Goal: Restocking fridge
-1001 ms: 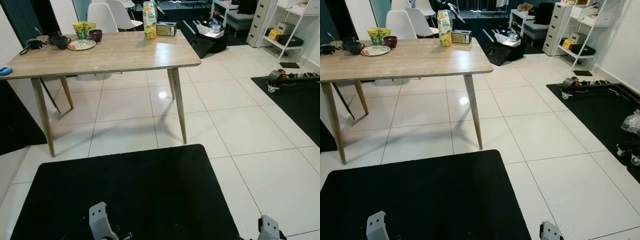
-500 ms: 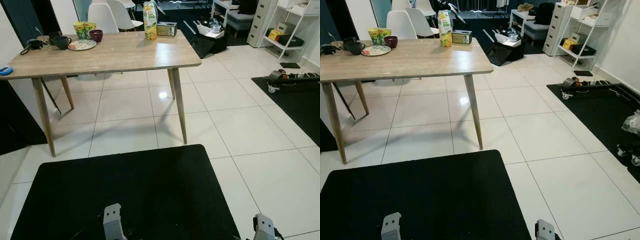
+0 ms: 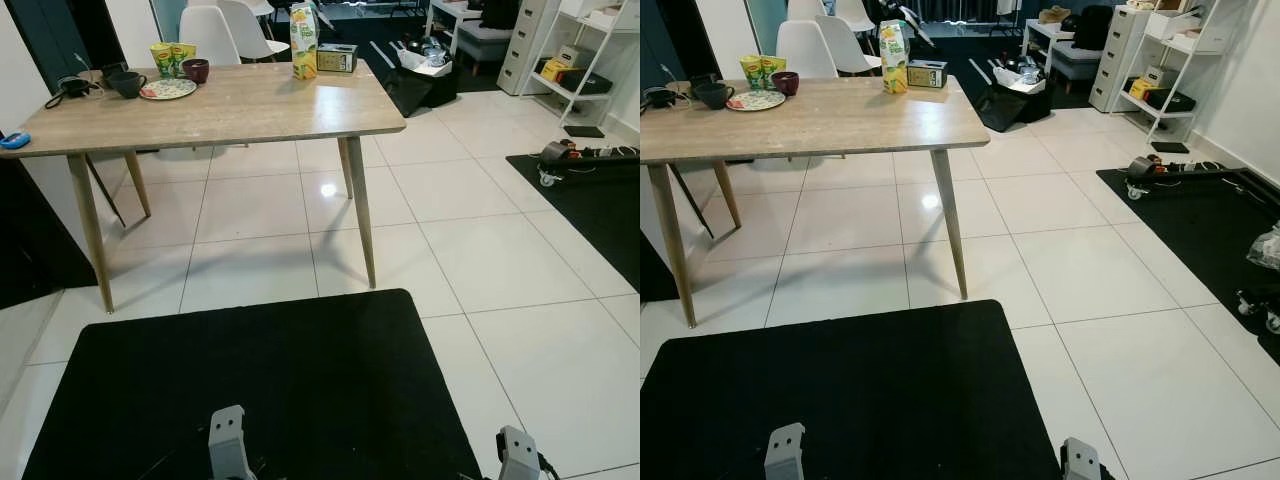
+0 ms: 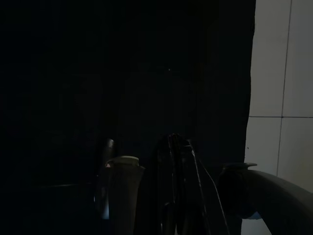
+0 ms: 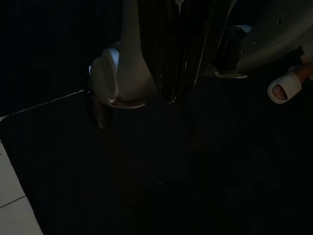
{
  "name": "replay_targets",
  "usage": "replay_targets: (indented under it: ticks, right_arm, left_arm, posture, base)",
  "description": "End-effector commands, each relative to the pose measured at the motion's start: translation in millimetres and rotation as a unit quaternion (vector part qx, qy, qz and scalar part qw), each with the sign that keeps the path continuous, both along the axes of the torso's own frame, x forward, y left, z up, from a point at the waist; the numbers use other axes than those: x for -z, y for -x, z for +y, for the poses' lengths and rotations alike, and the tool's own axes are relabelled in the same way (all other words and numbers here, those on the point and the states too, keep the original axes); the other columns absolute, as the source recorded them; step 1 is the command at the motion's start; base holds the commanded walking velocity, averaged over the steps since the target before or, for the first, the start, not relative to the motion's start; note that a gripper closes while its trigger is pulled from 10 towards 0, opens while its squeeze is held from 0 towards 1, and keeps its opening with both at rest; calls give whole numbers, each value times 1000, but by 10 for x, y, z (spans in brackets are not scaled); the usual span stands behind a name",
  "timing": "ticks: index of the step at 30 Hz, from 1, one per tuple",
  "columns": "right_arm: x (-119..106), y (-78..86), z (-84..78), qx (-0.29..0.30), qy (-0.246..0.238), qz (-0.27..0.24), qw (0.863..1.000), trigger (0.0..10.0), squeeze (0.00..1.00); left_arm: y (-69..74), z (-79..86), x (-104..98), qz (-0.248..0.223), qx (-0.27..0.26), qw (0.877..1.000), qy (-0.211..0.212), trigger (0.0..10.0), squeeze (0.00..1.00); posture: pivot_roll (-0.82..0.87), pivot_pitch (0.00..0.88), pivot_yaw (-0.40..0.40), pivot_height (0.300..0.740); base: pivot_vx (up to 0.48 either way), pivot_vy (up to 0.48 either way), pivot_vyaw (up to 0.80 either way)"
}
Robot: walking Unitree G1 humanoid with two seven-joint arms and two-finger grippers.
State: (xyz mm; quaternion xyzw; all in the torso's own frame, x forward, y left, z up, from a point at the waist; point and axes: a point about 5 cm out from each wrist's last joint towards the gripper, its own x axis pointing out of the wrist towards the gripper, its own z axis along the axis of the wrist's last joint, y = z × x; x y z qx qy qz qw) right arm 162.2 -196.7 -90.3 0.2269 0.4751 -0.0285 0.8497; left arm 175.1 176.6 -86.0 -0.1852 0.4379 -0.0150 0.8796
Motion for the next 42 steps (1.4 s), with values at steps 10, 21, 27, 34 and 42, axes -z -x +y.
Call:
replay_targets:
  ticks: [10,21,27,34,42]
  right_arm:
    - [-34,-77,13,-4,-6,-12,1000,10000,0]
    - [-54,-118,17,-9,-5,-24,1000,10000,0]
    - [-55,-117,14,-6,-7,-25,1000,10000,0]
    - [-47,-103,9,4,-8,-19,1000,10000,0]
    - [-43,-97,11,1,-6,-16,1000,10000,0]
  left_arm:
    - [-6,-33,-2,-3,4,1000,6,10000,0]
    - [-21,-44,-10,-8,8,1000,6,10000,0]
    - [-16,-40,-9,-9,8,1000,6,10000,0]
    - [-15,-48,-8,-9,10,1000,7,10000,0]
    - [-13,-55,-7,-10,11,1000,8,10000,0]
  posture:
    - [24,0,-47,740]
    - [25,0,-46,740]
    - [23,0,-43,740]
    - [20,0,-44,740]
    - [18,0,-42,740]
  base:
    - [0,0,0]
    - [112,0,315]
    - [254,0,693]
    - [263,0,249]
    - [274,0,0]
